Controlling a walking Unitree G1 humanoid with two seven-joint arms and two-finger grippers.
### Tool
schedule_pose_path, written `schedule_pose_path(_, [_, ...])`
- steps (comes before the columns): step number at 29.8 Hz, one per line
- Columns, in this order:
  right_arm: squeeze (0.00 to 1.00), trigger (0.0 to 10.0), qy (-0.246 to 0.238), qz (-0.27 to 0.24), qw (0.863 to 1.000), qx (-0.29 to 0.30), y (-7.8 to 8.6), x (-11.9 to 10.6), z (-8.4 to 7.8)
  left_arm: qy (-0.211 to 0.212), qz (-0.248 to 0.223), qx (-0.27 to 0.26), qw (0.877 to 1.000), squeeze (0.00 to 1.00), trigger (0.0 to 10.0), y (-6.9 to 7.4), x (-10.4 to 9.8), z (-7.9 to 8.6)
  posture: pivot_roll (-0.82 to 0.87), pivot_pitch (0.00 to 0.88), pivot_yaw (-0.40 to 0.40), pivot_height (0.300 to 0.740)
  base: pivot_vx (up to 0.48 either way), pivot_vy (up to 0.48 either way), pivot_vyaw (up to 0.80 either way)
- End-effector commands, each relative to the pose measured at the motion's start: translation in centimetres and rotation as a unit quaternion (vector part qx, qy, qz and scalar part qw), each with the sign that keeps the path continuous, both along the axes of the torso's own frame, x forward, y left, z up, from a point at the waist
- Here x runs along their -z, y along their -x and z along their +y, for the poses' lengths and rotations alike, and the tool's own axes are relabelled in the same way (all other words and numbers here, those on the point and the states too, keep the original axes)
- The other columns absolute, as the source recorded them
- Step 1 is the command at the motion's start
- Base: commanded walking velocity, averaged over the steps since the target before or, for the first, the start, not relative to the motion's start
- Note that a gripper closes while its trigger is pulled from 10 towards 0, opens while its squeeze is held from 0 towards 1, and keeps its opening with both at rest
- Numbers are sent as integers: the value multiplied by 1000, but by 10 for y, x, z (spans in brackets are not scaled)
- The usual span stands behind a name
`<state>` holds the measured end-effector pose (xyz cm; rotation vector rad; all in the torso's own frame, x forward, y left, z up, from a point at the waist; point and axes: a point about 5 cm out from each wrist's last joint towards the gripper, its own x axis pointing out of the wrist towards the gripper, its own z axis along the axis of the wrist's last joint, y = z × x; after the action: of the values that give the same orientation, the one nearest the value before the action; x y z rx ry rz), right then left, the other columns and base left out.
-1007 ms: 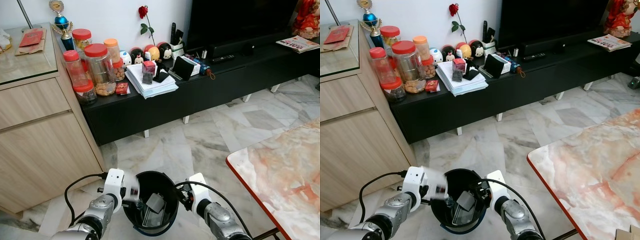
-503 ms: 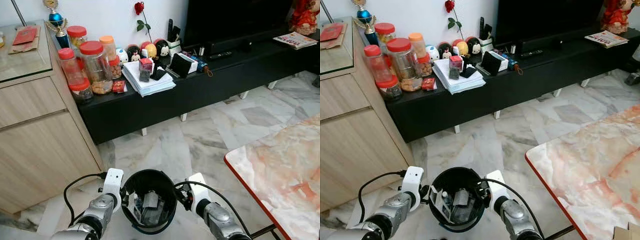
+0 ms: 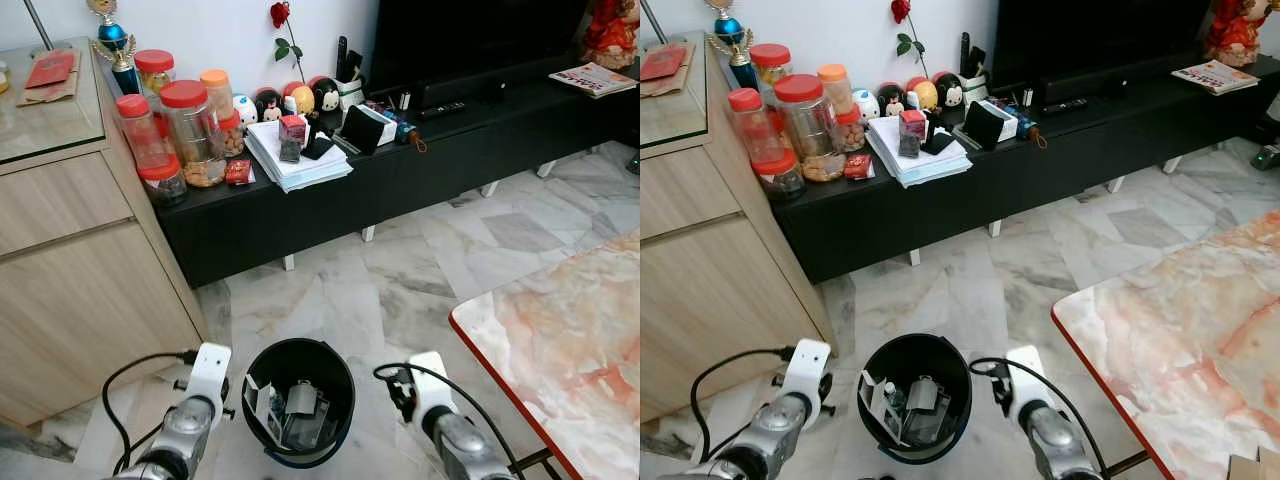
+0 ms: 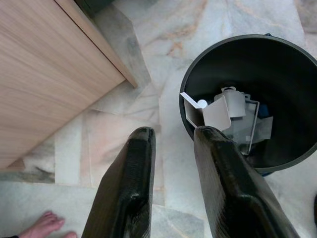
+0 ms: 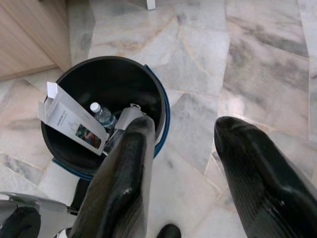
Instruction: Picking trash to rubbish bin
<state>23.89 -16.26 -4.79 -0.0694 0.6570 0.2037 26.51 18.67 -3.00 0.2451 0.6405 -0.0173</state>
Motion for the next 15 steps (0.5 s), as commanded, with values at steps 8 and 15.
schedule_pose_path(8, [0, 10000, 2, 23, 1000, 21, 11, 8, 1, -28, 3, -17, 999, 0, 10000, 8, 4, 10, 173, 21, 10, 740, 0, 0, 0])
schedule_pose_path(15, [0, 10000, -2, 25, 1000, 18, 11, 9, 7, -24, -1, -21, 1000, 0, 10000, 8, 4, 10, 170, 0, 19, 740, 0, 0, 0])
